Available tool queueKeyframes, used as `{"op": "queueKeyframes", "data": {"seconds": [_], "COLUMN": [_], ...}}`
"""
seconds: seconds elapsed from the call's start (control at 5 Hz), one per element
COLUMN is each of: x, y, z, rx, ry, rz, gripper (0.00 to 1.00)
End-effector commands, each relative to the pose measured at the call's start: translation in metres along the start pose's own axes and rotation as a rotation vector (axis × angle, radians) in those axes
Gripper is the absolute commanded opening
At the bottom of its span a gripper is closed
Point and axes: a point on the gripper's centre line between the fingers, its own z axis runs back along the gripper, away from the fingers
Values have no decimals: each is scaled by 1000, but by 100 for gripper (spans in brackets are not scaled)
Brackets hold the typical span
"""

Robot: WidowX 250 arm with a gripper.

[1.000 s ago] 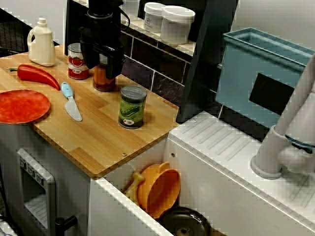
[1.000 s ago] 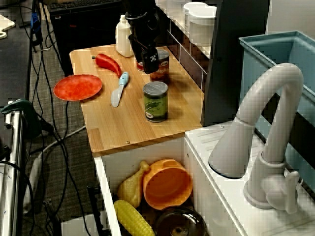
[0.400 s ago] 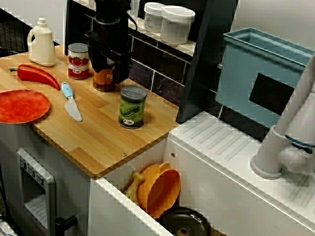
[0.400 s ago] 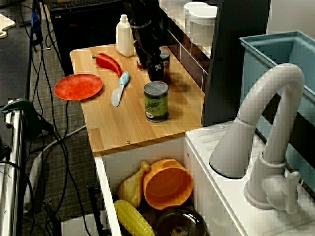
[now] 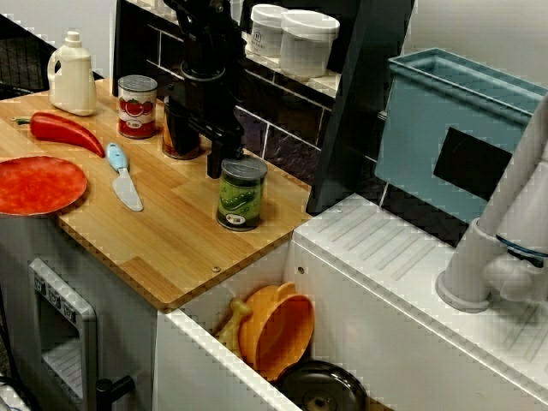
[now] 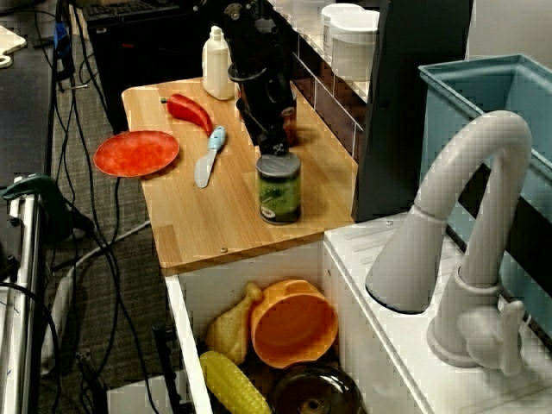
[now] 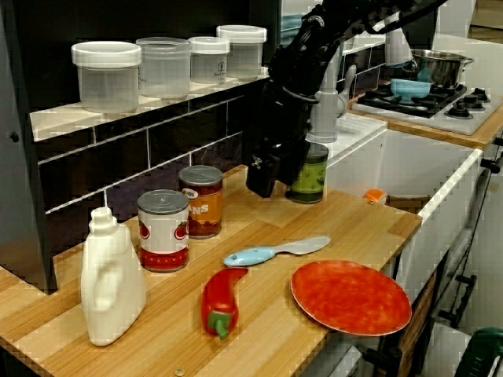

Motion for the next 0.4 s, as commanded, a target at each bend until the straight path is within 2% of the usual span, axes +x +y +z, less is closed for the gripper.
{"op": "queueKeyframes", "data": {"seconds": [0.0, 0.2], "x": [-14, -22], "y": [-54, -74], "z": [17, 27], "rx": [-94, -137], "ry": [33, 42], "rz": [-42, -55], "gripper": [100, 100]}}
